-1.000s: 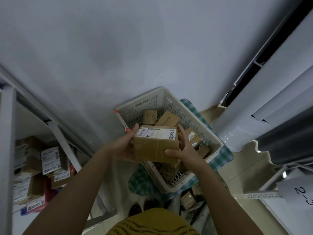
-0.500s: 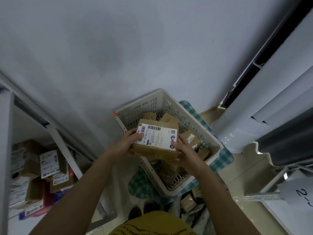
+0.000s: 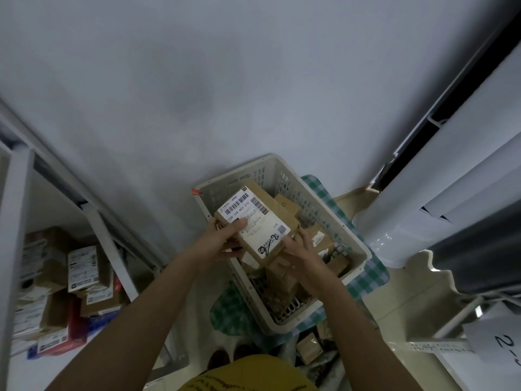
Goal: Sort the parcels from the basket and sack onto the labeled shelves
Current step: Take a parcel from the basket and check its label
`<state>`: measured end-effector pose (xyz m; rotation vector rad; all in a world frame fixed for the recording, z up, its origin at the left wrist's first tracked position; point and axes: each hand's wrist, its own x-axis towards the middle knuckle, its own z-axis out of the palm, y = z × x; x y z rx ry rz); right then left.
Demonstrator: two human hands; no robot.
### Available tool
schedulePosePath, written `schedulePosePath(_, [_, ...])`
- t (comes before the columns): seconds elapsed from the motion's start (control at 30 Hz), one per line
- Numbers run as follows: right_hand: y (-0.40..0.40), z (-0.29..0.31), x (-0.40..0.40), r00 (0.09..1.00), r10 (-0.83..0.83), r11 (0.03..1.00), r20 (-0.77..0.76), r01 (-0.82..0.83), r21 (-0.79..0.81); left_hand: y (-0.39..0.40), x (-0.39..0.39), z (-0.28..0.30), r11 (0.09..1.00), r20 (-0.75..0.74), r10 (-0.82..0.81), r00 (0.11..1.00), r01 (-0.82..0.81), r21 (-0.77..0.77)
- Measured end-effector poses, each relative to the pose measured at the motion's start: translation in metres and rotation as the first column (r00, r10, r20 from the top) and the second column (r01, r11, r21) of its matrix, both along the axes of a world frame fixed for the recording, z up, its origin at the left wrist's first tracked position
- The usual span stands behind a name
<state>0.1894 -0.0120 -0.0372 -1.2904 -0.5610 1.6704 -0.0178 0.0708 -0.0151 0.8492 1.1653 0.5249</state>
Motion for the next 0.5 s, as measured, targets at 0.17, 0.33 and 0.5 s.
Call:
schedulePosePath(0.17, [0.002, 0.01, 0.015, 0.969, 0.058, 0.998, 0.242, -0.057, -0.009, -0.007, -0.001, 0.008, 0.986, -0.096, -0.067, 0.993, 0.081, 0.146])
schedulePosePath(0.33, [0.005, 0.014, 0.022, 0.865, 0.278, 0.958, 0.417, -0.28, -0.059, -0.013, -0.002, 0.019, 0.966, -0.116, -0.145, 0.983, 0.166, 0.2])
schedulePosePath(0.5, [0.001, 0.01, 0.012, 0.805, 0.374, 0.921, 0.461, -0.38, -0.086, -0.021, -0.009, 0.019, 0.951, -0.169, -0.093, 0.981, 0.138, 0.278])
